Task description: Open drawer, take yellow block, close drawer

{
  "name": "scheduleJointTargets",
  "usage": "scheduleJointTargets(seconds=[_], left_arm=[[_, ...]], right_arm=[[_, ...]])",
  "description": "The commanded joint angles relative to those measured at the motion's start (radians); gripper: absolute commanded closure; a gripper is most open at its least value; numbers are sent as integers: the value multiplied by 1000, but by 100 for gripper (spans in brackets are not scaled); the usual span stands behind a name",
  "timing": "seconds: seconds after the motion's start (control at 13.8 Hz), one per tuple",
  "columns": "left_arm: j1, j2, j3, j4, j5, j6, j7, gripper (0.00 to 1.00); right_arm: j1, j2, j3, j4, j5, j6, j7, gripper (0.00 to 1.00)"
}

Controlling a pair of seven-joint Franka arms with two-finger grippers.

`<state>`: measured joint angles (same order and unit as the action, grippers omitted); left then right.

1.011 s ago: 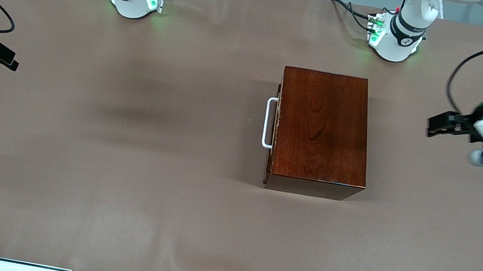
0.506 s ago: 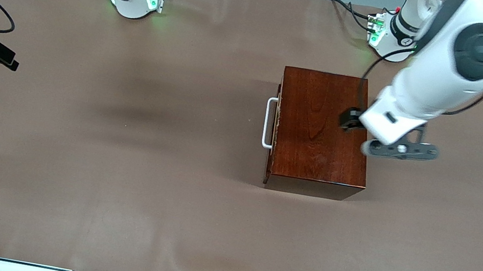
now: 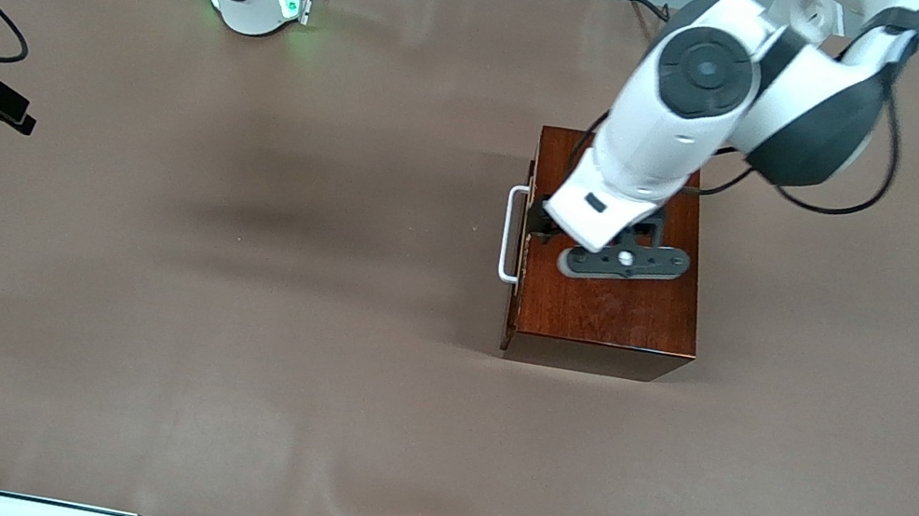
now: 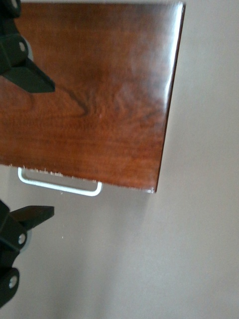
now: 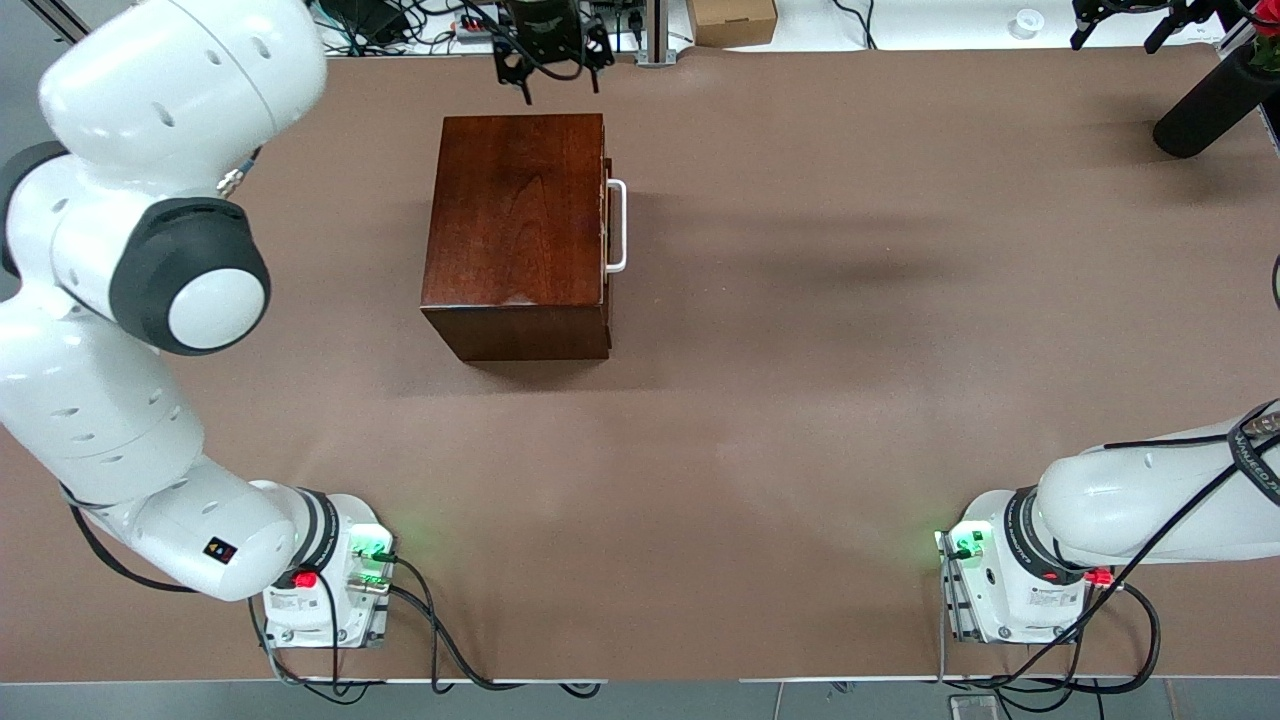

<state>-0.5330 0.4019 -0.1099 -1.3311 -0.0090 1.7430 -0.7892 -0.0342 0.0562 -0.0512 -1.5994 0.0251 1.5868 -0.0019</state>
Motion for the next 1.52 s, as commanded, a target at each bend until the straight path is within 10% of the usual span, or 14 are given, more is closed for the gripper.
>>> scheduleJointTargets(seconds=[0.0,0.51,1.44], left_arm=[[-71,58,18,50,4,6,-42,0],[-258,204,45,115,130,39,-216,0],[-263,357,46,101,130,56,-225,0]], right_arm=[[-10,-6,8,4,-1,-7,-6,0],[-10,-6,8,4,-1,-7,-6,0],[-10,-6,8,4,-1,-7,-6,0]])
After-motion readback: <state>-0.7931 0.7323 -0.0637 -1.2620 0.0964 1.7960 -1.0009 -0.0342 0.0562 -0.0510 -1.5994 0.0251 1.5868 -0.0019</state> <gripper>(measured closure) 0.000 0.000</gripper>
